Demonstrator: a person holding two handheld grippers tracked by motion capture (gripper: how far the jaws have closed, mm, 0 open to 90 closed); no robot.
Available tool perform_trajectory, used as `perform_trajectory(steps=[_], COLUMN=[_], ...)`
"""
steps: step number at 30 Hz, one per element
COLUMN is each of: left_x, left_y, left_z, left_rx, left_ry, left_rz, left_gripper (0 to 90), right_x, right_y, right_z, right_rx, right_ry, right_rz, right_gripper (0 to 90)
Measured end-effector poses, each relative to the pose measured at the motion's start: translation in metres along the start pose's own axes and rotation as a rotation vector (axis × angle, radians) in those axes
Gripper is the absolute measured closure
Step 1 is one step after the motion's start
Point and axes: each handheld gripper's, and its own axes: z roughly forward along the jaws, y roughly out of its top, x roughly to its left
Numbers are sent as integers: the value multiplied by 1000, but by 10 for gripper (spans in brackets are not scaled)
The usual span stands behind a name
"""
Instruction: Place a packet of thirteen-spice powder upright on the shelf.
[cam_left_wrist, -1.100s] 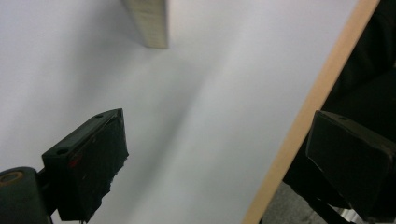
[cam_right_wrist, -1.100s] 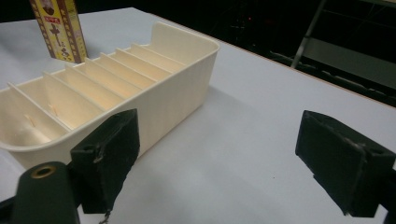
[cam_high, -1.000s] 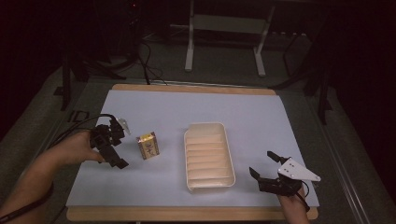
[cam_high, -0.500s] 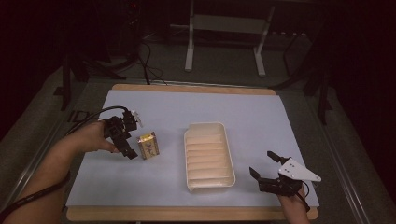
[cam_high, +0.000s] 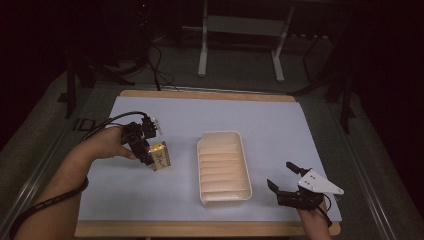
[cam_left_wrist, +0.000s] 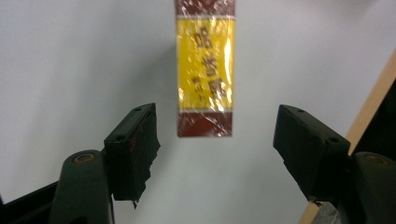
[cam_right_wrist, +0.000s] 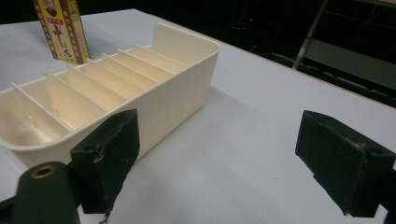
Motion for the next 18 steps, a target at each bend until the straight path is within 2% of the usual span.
perform_trajectory(steps=[3,5,7,12,18], left_x=[1,0,1,0,1], left_y=[2,4,6,9,13], left_z=[2,4,7,11,16], left_rx=[-10,-1,6,20,50], left_ry=[9,28,31,10,8], left_rz=[4,11,11,23,33], left_gripper=[404,413,441,517,593], right_x=[0,-1,-1,-1,-2], right_y=[0,0,0,-1,-1], right_z=[0,0,0,0,0], right_rx=[0,-1,0,3,7], right_ry=[0,0,1,2,4], right_rz=[1,4,6,10,17], right_gripper=[138,138,138,138,138])
